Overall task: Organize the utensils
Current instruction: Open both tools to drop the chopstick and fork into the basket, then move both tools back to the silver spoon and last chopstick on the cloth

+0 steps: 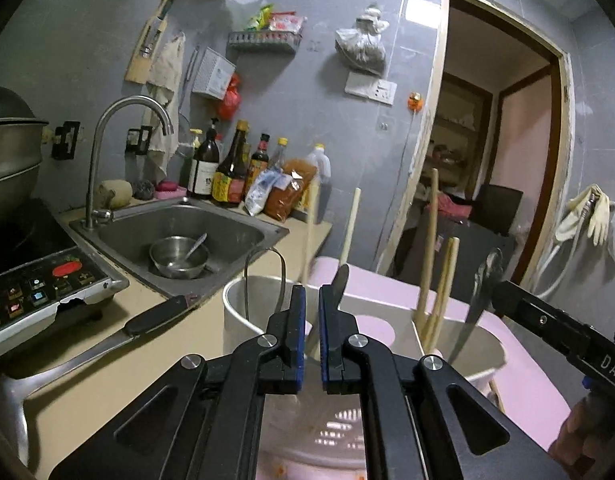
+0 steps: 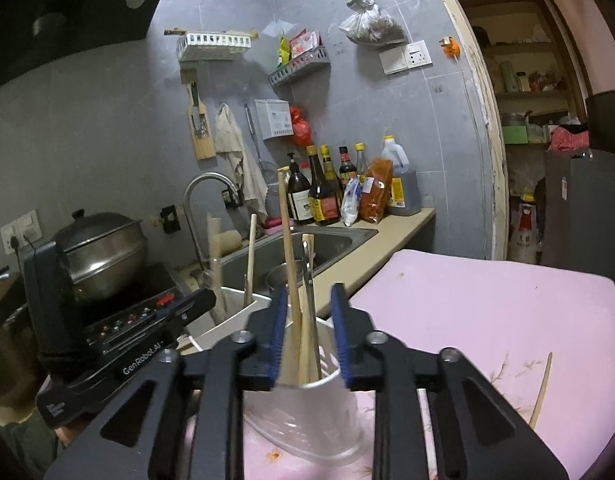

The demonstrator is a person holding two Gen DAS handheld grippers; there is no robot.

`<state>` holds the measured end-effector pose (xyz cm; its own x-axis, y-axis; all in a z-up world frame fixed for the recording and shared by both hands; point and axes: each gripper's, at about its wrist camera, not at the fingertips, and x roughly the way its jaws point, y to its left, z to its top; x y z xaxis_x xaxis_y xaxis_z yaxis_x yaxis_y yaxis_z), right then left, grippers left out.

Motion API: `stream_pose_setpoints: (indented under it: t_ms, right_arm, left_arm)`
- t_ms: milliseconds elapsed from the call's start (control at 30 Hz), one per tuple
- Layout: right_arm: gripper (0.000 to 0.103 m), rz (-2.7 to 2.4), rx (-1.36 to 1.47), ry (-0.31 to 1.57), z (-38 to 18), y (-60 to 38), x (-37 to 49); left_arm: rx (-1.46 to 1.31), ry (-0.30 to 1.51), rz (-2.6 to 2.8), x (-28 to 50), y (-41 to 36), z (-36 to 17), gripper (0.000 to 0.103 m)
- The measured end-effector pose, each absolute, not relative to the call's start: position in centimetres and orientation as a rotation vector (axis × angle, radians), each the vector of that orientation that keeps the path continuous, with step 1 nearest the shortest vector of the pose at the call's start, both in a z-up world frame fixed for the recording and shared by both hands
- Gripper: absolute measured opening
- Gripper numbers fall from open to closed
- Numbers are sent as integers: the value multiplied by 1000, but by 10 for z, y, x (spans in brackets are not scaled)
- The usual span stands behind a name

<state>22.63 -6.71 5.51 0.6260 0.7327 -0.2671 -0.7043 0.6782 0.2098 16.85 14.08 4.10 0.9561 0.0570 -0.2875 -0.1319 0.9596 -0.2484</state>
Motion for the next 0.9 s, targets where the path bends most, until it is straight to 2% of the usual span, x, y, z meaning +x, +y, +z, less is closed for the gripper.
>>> stream_pose_setpoints:
  t_ms: [33, 100, 133, 233, 333, 400, 433, 500, 533, 600, 700, 900]
  right_arm:
    - [23, 826, 87, 344, 56, -67, 226]
    - [26, 828, 91, 331, 58, -71, 223]
    - [28, 829, 95, 324, 59, -73, 222]
    - [45, 808, 103, 290, 64, -83, 216]
    - [63, 776, 117, 262, 69, -96, 210]
    - [79, 756, 133, 247, 72, -109, 207]
    - [80, 746, 141, 240, 74, -115, 206]
    - [87, 724, 143, 227, 77, -124, 203]
    - [90, 710, 141, 217, 79, -130, 200]
    - [103, 682, 138, 191, 82, -142, 194]
    - [103, 635, 133, 156, 85, -159, 184]
    - [103, 516, 108, 93, 89, -198, 161]
  left_arm:
    - [-275, 285, 88, 167, 141, 41, 9]
    - [-291, 282, 80, 162, 141, 42, 23]
    - [-301, 276, 75, 159, 141, 43, 25]
    - [-309, 266, 64, 151, 137, 50, 31]
    - [-295, 274, 59, 146, 129, 59, 43]
    - [-290, 277, 52, 143, 124, 64, 55]
    - [-284, 270, 46, 141, 119, 67, 57]
    - [-267, 261, 48, 138, 111, 73, 74]
    - [-254, 251, 48, 136, 105, 76, 79]
    - [-238, 235, 31, 131, 96, 81, 89]
    - [-217, 213, 6, 127, 82, 88, 96]
    - [-174, 180, -70, 121, 48, 96, 99]
